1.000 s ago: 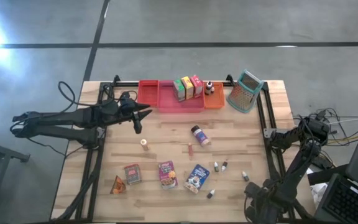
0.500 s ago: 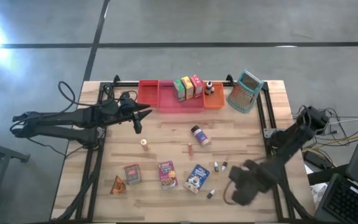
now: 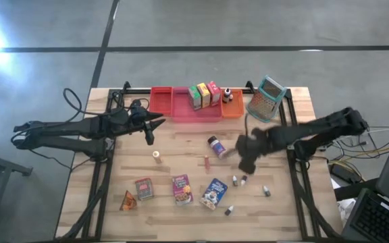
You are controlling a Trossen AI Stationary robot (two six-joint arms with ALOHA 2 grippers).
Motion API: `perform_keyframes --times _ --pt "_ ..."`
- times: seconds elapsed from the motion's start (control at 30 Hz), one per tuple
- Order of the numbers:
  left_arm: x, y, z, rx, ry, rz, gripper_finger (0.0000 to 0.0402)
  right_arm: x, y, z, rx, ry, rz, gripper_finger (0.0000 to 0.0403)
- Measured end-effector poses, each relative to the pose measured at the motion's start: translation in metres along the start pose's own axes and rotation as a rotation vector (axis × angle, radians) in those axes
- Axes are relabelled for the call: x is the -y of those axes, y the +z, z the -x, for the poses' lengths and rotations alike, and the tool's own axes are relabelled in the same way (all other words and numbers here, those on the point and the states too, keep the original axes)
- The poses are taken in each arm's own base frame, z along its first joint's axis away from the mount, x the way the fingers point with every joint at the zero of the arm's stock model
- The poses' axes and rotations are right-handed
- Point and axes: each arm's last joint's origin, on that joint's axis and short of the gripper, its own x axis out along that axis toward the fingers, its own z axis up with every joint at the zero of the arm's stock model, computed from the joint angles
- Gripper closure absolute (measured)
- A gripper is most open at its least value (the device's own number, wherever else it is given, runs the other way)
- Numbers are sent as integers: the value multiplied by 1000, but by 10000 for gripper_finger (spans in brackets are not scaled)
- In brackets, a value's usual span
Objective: Pick & Place Kitchen Items
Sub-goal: Put the small black food coloring bottle into the orange bin
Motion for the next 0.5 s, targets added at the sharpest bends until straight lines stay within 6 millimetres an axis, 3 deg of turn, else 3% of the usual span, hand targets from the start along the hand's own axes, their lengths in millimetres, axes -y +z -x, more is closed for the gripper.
perform_keyframes --times 0.2,0.5 --pt "0 0 0 0 0 0 285 60 26 6 49 -12 -23 335" --pt "0 0 0 0 0 0 285 138 58 -8 48 4 -6 335"
